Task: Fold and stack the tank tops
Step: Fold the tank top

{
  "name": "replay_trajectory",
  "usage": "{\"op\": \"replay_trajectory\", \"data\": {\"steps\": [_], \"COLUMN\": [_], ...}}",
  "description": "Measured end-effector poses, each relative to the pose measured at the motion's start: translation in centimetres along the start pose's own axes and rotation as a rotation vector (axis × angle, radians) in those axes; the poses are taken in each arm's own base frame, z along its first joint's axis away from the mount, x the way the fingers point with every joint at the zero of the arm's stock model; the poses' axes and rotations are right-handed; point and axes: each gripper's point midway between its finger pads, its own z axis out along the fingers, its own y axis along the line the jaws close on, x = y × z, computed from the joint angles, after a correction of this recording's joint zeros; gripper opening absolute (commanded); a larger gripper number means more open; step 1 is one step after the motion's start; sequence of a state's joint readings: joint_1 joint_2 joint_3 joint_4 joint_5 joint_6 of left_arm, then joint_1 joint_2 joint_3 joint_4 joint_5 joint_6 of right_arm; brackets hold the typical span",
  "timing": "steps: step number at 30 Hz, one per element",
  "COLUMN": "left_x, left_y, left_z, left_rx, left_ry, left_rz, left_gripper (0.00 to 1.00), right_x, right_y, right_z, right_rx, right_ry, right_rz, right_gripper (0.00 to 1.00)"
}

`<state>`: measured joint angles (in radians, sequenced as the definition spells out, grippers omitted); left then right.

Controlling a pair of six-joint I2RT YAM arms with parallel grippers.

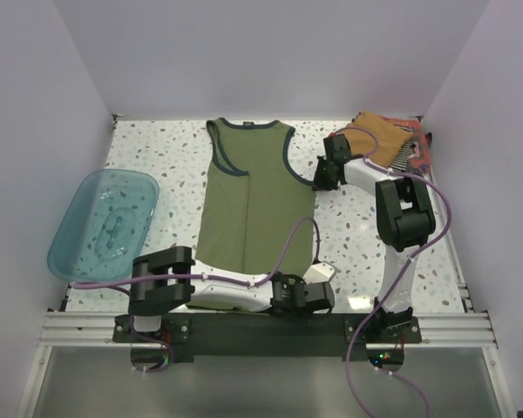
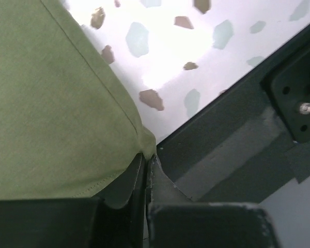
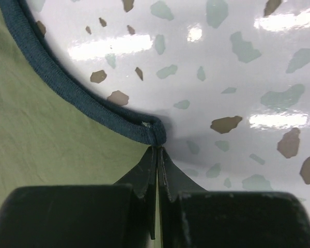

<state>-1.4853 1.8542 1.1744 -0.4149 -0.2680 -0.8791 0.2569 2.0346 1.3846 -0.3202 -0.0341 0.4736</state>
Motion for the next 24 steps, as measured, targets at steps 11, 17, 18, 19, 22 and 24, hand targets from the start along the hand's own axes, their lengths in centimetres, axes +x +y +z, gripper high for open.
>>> {"op": "replay_trajectory", "data": {"steps": [11, 17, 18, 19, 22, 24], "left_x": [-2.2, -2.0, -1.7, -1.5, -0.5, 0.0], "left_y": [-0.7, 0.9, 1.4, 1.8, 3.4, 4.4], "left_z": [-4.1, -5.4, -5.4, -5.4, -5.6, -5.8], "left_rx": [0.141, 0.146, 0.14, 0.134, 0.111, 0.097], "left_ry": [-0.153, -0.197, -0.198, -0.2, -0.206, -0.21], "left_rz": [-0.073, -0.148, -0.161, -0.176, -0.227, -0.263], "left_gripper": [0.0, 0.0, 0.0, 0.0, 0.0, 0.0], "right_x": [-0.5, -0.9, -1.0, -1.2, -1.7, -2.2], "right_y": [-1.4, -0.8, -0.5, -0.2, 1.1, 2.5], "right_z": [-0.2, -0.9, -1.1, -1.4, -2.1, -2.6], "right_rx": [0.033, 0.014, 0.006, 0.0, -0.021, -0.043], "right_ry": [0.002, -0.01, -0.013, -0.018, -0.037, -0.053], "right_rz": [0.03, 0.057, 0.06, 0.063, 0.066, 0.06], "right_gripper": [0.0, 0.0, 0.0, 0.0, 0.0, 0.0]}}
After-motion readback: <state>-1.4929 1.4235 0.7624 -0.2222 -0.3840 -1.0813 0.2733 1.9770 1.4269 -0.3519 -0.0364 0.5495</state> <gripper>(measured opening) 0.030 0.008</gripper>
